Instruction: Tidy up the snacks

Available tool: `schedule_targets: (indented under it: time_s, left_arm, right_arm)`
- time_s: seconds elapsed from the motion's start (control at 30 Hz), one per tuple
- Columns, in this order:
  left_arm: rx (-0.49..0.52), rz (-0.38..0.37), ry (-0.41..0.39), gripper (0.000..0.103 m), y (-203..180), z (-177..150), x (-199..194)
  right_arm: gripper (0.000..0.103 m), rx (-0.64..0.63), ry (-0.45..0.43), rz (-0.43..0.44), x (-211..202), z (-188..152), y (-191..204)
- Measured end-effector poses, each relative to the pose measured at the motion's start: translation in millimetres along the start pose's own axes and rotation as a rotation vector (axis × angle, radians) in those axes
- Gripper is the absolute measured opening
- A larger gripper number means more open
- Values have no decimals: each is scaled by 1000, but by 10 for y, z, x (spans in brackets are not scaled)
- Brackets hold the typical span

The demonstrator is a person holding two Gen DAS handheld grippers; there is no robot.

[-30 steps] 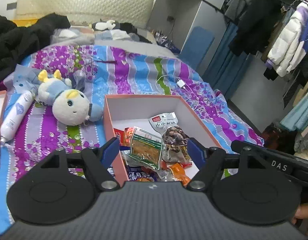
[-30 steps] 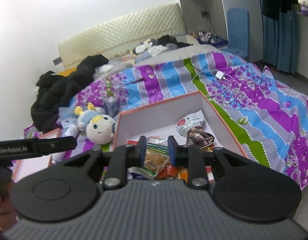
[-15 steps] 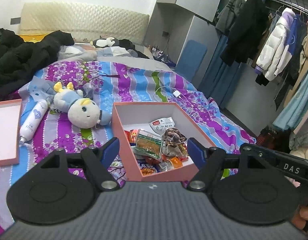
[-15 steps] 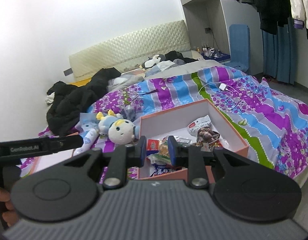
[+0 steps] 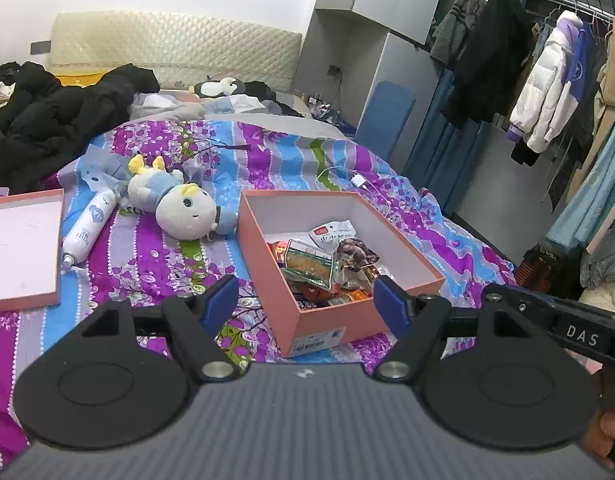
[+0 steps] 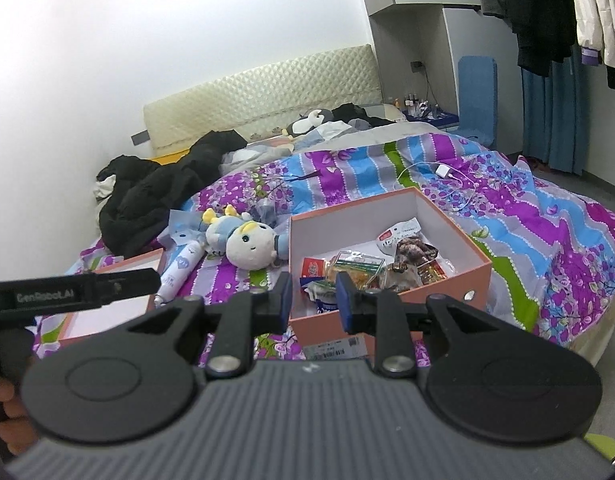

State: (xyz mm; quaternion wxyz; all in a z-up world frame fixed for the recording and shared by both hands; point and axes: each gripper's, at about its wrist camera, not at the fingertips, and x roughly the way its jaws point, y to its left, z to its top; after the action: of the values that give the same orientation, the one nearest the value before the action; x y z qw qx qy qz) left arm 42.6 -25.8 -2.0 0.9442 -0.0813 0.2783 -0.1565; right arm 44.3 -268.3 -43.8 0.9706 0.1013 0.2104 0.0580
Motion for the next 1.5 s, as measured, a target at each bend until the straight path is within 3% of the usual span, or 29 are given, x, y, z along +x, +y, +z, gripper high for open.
schedule_targets:
  time_s: [0.27, 0.33, 0.4, 0.47, 0.5, 0.6, 0.7, 0.93, 1.5]
  left_arm:
    - [4, 15, 4, 78, 51, -47, 18]
    - [3, 23, 10, 78, 68, -59, 38]
    - [6, 25, 16, 78, 75, -49, 79]
    - [12, 24, 23, 79, 76, -41, 114]
    - [16, 20, 24, 82, 77, -32, 136]
    - [32, 25, 23, 97, 51, -21, 201]
    - [50, 23, 39, 100, 25, -14, 292]
    - [24, 15, 51, 101, 34, 12, 417]
    - [69, 39, 70, 101, -57, 67, 468]
  right_arm:
    - [28, -14, -26, -55, -28, -112, 26]
    - [37, -21, -31, -66, -15, -111, 21]
    - [66, -19, -35, -89, 8, -118, 20]
    - [85, -21, -41, -91, 27, -125, 3]
    - [90, -23, -42, -93, 40, -132, -8]
    - [91, -19, -29, -107, 95, -152, -52]
    - [91, -3, -21, -115, 126, -165, -105]
    - [91, 4, -32, -132, 149, -143, -151]
    - [91, 8, -16, -131, 188, -167, -142]
